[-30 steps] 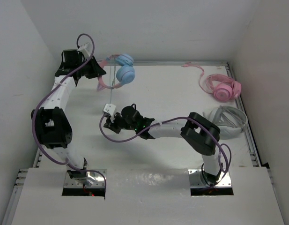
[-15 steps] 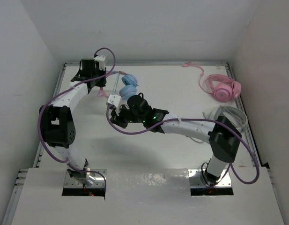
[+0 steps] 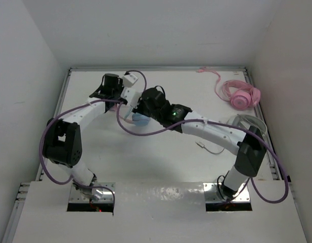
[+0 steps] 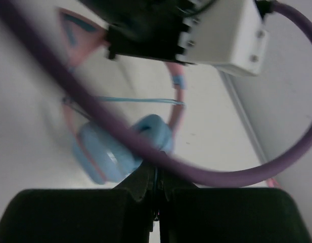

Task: Wrap the headphones

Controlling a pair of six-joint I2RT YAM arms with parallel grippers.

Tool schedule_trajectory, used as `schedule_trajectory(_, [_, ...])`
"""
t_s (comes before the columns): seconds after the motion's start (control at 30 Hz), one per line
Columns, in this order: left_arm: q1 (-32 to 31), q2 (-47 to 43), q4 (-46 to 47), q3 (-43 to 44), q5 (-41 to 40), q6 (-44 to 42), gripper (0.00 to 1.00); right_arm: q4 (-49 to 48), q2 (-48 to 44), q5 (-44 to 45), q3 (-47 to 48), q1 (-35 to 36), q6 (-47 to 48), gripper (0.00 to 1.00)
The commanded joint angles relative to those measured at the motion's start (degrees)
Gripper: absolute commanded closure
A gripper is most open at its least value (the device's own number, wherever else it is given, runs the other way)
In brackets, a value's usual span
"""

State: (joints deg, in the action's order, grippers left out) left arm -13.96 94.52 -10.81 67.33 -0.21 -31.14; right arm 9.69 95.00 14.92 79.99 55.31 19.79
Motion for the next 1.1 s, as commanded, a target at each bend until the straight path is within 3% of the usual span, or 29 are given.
schedule_trajectory(0.0, [-0.2, -4.3, 1.6, 1.2, -0.1, -3.2, 1.00, -2.0, 1.4, 11.3, 5.4, -5.5, 7.7, 1.00])
schedule_trajectory(0.17, [-1.0, -7.8, -2.1, 0.6, 4.4, -2.7, 1.00, -7.6, 4.4, 11.4, 5.0, -11.3, 10.0, 1.00])
schedule_trajectory(0.27, [-2.5, -10.1, -4.1, -0.3, 6.0, -2.6, 1.00, -11.4, 4.8, 7.1, 4.8, -14.3, 6.9, 1.00])
schedule_trajectory(0.5, [-4.5, -13.7, -8.6, 0.9, 10.1, 1.7, 1.00, -15.8, 4.8, -14.0, 3.4, -23.9, -4.1, 1.00])
schedule_trajectory(0.73, [-4.4, -15.9, -11.6, 3.8, 15.7, 9.1, 1.00, -24.0, 2.6, -25.3, -6.0, -29.8, -13.7, 1.00])
schedule_trajectory(1.07, [-4.4, -15.2, -14.5, 5.4, 21.9, 10.6, 1.00, -30.2, 4.3, -36.1, -7.6, -33.4, -22.4, 1.00])
